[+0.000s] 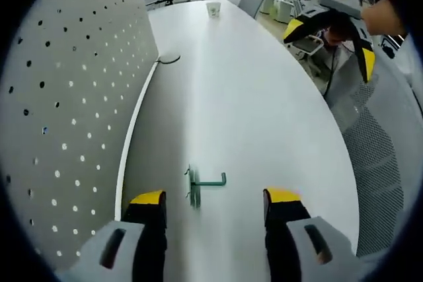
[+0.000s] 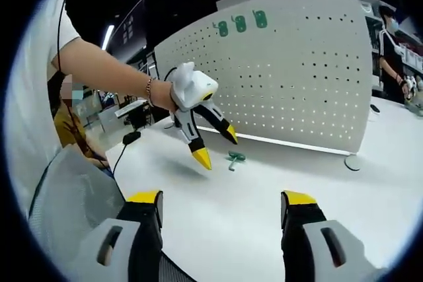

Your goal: Insert the hook assembly into the mounting plate slot until the hook locks in place.

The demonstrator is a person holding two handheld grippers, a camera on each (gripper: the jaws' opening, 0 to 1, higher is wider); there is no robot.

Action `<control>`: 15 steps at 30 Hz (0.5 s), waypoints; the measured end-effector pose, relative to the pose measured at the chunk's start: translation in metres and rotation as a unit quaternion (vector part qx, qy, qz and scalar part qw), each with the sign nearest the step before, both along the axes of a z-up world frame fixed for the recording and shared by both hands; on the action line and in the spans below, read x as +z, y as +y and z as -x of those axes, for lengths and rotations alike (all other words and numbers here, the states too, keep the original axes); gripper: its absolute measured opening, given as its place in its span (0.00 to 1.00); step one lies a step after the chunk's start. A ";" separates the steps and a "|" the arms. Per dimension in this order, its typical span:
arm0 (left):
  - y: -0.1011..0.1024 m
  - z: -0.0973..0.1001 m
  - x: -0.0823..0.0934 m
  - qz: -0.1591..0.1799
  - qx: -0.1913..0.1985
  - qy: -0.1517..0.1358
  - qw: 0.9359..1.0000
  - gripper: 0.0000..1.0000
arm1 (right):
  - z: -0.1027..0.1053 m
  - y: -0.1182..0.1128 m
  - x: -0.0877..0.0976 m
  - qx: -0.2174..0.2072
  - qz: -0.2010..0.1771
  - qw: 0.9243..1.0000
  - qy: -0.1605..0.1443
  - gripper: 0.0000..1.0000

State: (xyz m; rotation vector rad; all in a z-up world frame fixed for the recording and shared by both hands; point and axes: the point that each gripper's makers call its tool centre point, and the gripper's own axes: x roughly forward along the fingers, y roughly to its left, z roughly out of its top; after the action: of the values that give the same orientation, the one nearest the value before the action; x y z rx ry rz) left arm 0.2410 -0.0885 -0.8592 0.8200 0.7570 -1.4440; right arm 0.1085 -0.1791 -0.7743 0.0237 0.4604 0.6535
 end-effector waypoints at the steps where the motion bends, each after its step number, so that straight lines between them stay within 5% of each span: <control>1: 0.000 0.000 -0.001 -0.002 0.000 0.002 1.000 0.60 | 0.000 0.000 0.000 0.000 0.000 1.000 0.000 0.70; 15: 0.001 0.000 -0.014 -0.023 -0.009 0.014 1.000 0.60 | -0.001 -0.001 0.001 -0.004 -0.004 1.000 0.001 0.69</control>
State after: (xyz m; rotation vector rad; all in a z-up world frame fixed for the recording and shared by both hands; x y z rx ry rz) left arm 0.2412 -0.0878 -0.8729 0.8441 0.8092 -1.4612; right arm 0.1097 -0.1800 -0.7731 0.0334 0.4601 0.6482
